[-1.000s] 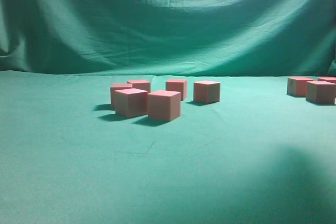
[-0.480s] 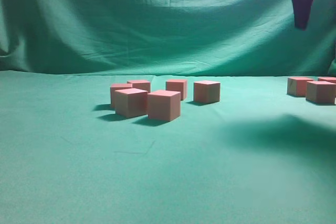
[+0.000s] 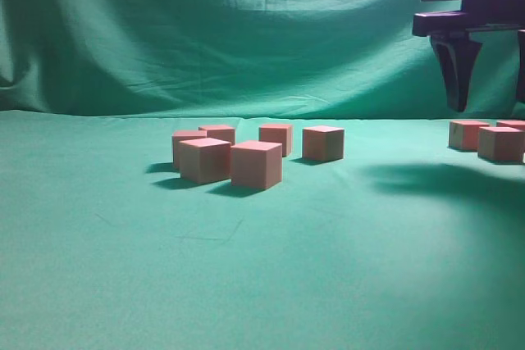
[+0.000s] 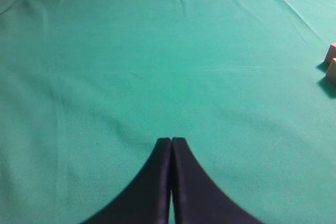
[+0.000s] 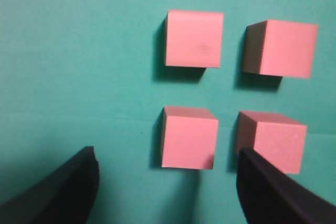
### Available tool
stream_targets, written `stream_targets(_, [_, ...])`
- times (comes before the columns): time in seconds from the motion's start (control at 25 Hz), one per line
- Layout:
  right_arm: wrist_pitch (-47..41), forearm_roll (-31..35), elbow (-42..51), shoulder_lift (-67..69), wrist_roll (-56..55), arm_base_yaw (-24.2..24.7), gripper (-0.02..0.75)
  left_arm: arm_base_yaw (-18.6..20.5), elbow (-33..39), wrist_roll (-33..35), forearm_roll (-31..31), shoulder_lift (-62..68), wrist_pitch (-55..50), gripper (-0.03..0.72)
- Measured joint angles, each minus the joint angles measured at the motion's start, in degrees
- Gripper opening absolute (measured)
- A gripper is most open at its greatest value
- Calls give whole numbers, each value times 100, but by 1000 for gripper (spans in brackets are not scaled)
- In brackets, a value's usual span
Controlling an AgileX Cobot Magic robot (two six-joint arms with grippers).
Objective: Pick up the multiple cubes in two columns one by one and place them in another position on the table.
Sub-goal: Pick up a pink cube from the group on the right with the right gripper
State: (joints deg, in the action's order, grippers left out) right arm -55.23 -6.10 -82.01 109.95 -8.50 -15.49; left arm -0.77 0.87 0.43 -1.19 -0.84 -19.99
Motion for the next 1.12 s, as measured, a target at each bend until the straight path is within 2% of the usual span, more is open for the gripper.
stream_targets(1.12, [459,-174,0,655,0,0,531,0,0,0,0,0,0,0])
